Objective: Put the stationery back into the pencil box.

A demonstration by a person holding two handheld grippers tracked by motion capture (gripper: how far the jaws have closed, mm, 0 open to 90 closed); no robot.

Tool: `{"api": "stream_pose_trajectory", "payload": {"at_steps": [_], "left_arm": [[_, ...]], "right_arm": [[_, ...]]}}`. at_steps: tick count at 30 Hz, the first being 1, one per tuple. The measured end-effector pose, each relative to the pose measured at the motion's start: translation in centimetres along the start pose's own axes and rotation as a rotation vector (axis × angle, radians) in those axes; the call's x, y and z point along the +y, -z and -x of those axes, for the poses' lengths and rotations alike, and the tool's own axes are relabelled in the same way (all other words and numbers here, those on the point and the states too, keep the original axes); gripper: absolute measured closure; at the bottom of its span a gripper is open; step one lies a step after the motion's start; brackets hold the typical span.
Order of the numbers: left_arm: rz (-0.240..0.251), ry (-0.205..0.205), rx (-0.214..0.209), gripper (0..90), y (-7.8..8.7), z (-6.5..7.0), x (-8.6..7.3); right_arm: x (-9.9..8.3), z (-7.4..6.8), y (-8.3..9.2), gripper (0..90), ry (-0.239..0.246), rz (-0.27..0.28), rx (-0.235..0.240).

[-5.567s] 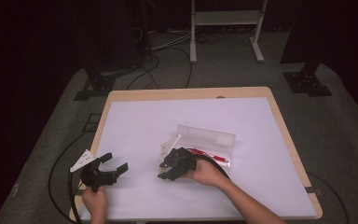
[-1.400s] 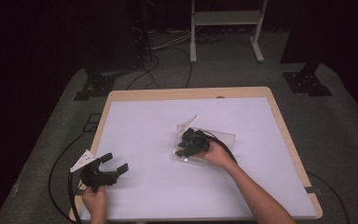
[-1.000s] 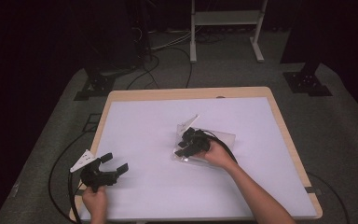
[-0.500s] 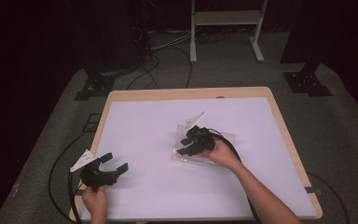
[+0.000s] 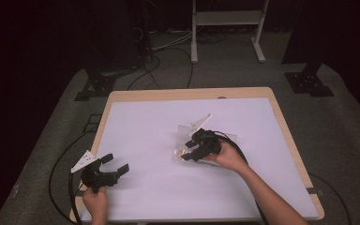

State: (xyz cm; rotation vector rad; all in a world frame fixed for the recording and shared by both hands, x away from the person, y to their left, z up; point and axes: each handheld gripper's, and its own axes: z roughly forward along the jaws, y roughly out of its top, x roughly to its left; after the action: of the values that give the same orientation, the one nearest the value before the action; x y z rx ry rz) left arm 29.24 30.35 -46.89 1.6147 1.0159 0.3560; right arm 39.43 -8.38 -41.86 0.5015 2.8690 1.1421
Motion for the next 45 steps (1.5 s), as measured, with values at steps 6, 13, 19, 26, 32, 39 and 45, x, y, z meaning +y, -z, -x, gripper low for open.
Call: {"api": "stream_pose_trajectory", "payload": {"at_steps": [6, 13, 19, 26, 32, 39, 45], "left_arm": [[-0.002, -0.006, -0.001, 0.1, 0.0, 0.0, 0.0], [0.001, 0.000, -0.002, 0.1, 0.0, 0.0, 0.0], [0.002, 0.000, -0.002, 0.1, 0.0, 0.0, 0.0], [0.003, 0.001, 0.000, 0.1, 0.0, 0.0, 0.0], [0.002, 0.001, 0.000, 0.1, 0.0, 0.0, 0.0], [0.002, 0.001, 0.000, 0.1, 0.0, 0.0, 0.0], [0.003, 0.001, 0.001, 0.1, 0.0, 0.0, 0.0]], "right_arm": [[-1.0, -0.4, 0.7, 37.9, -0.022, 0.018, 0.024], [-1.9, -0.9, 1.4, 36.3, -0.053, 0.023, 0.039], [-2.4, -1.1, 1.8, 34.9, -0.068, 0.033, 0.052], [-3.2, -1.3, 2.3, 33.7, -0.068, 0.037, 0.050], [-3.7, -1.4, 3.0, 30.3, -0.078, 0.050, 0.052], [-4.4, -1.5, 4.0, 29.0, -0.086, 0.062, 0.049], [-5.1, -1.4, 4.6, 28.1, -0.098, 0.062, 0.043]]}}
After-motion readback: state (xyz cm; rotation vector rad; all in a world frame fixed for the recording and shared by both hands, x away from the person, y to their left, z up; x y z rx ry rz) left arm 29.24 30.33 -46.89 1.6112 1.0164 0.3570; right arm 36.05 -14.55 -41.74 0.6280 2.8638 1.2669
